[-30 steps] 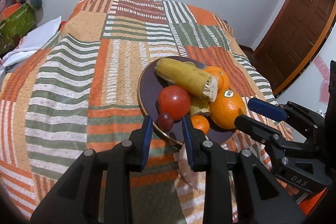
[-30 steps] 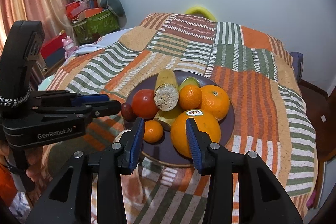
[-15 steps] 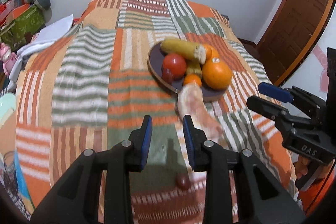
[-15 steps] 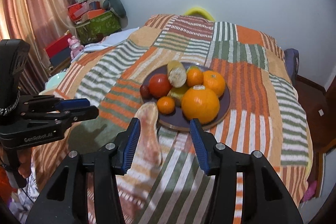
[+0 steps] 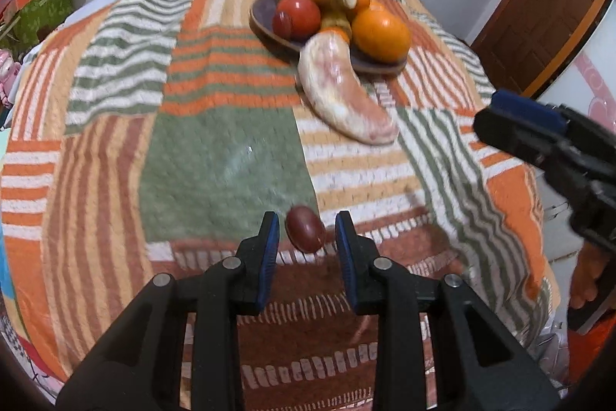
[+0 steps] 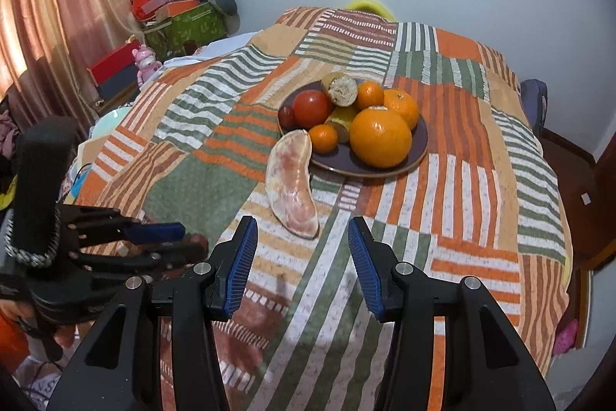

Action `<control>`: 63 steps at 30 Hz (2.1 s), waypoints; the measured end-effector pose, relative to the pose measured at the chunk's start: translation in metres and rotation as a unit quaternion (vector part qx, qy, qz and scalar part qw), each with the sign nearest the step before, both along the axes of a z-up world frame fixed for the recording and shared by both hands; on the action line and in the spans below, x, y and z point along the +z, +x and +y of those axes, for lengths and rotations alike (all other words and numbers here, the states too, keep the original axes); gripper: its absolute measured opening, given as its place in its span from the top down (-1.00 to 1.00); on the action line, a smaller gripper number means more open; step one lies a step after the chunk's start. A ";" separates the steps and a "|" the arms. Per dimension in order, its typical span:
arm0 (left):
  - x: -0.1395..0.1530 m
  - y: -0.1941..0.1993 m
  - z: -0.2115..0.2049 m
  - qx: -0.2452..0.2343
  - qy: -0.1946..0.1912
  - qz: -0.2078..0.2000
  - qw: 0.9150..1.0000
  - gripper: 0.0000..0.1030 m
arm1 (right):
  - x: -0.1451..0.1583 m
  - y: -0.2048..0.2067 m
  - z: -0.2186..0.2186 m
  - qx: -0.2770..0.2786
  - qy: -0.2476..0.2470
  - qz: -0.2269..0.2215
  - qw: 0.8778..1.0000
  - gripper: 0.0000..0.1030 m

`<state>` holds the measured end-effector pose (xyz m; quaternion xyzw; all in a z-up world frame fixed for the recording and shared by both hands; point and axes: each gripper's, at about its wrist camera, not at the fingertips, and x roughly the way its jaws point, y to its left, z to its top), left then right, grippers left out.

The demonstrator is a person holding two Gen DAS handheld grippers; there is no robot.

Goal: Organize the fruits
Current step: 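Grasp the second dark red plum with the left tool while the right tool grasps the pink pomelo segment, then carry the plum to the plate with the left tool while the right tool lifts the pomelo segment over it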

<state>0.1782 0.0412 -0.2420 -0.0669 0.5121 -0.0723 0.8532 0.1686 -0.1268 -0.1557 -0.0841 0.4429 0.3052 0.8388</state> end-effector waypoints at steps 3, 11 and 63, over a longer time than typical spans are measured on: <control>-0.005 0.001 -0.002 0.000 0.001 -0.003 1.000 0.42 | -0.003 -0.001 -0.002 -0.002 -0.003 0.004 1.000 0.11; -0.007 0.008 -0.002 0.000 -0.002 -0.014 1.000 0.63 | -0.016 0.010 0.006 0.005 -0.009 0.019 1.000 0.11; 0.060 0.052 0.027 0.012 -0.022 -0.123 0.992 0.64 | -0.007 0.066 0.011 -0.013 0.038 0.007 0.999 0.21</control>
